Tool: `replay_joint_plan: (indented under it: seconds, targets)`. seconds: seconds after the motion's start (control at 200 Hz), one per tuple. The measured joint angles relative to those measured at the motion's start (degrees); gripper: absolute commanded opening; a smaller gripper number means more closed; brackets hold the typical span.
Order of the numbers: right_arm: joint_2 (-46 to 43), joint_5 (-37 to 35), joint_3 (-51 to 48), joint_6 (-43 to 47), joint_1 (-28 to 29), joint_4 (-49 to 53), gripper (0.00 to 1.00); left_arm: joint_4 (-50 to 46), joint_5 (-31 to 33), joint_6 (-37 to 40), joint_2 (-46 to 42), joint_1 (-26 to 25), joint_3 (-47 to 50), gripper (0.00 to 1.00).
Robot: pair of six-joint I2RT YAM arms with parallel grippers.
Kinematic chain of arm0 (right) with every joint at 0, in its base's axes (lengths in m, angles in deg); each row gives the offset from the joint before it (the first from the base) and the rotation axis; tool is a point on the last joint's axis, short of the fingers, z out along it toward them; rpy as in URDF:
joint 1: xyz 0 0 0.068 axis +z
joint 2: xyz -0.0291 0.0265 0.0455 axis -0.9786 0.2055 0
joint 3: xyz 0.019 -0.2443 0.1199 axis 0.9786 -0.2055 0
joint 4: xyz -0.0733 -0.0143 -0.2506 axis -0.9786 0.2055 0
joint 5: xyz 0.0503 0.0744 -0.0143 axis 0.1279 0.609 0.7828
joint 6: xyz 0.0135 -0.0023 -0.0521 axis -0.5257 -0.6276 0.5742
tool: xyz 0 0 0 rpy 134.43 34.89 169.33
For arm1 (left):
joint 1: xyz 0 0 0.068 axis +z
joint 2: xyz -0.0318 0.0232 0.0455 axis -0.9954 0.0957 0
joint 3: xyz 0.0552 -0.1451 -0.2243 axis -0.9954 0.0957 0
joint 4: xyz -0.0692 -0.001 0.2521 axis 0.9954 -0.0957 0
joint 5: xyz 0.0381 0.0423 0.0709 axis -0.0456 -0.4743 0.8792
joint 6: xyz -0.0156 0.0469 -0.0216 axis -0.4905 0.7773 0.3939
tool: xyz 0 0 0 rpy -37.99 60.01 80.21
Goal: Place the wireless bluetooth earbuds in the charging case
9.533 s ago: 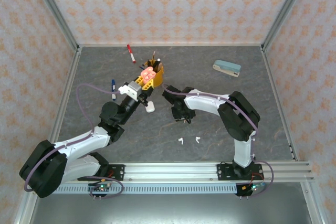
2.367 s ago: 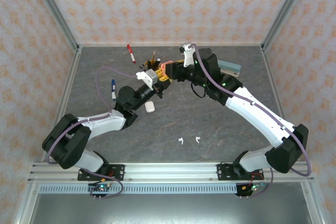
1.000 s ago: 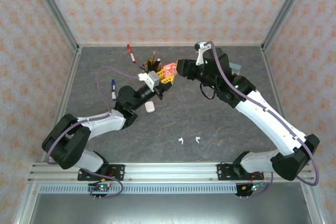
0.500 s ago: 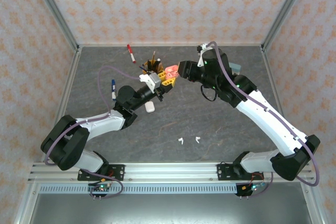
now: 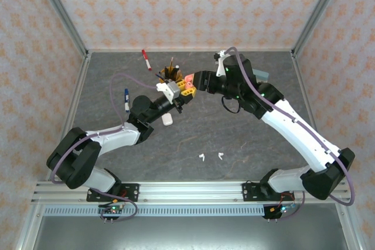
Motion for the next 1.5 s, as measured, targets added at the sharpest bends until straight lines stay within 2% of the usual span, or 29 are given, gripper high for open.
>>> replay_joint_plan:
  seconds: [0.19, 0.365, 0.49, 0.666, 1.036, 1.501]
  targets:
    - [-1.77, 0.07, -0.02, 2.93, 0.31, 0.74, 0.61, 0.11, 0.33, -0.83, 1.44, 0.00, -0.11, 0.00]
    - [-3.23, 0.59, -0.02, 3.93, 0.33, 2.43, 0.48, 0.59, 0.42, -1.07, 2.23, 0.04, -0.24, 0.00]
    - [-3.32, 3.69, -0.11, 2.60, 0.33, 2.54, 0.38, 1.18, 0.42, -1.49, 2.75, 0.15, -0.76, 0.00]
    - [-3.30, 9.05, -1.44, -0.55, 0.33, 0.63, 0.31, 1.60, 0.44, -2.32, 3.15, 0.15, -1.18, 0.00]
    - [-1.36, 14.67, -4.00, -4.96, 0.57, -3.41, 0.29, 1.60, 0.46, -2.54, 3.21, 0.15, -1.29, 0.00]
    - [0.94, 13.53, -3.98, -4.68, 0.81, -4.72, 0.29, 1.57, 0.46, -2.56, 3.28, 0.15, -1.60, 0.00]
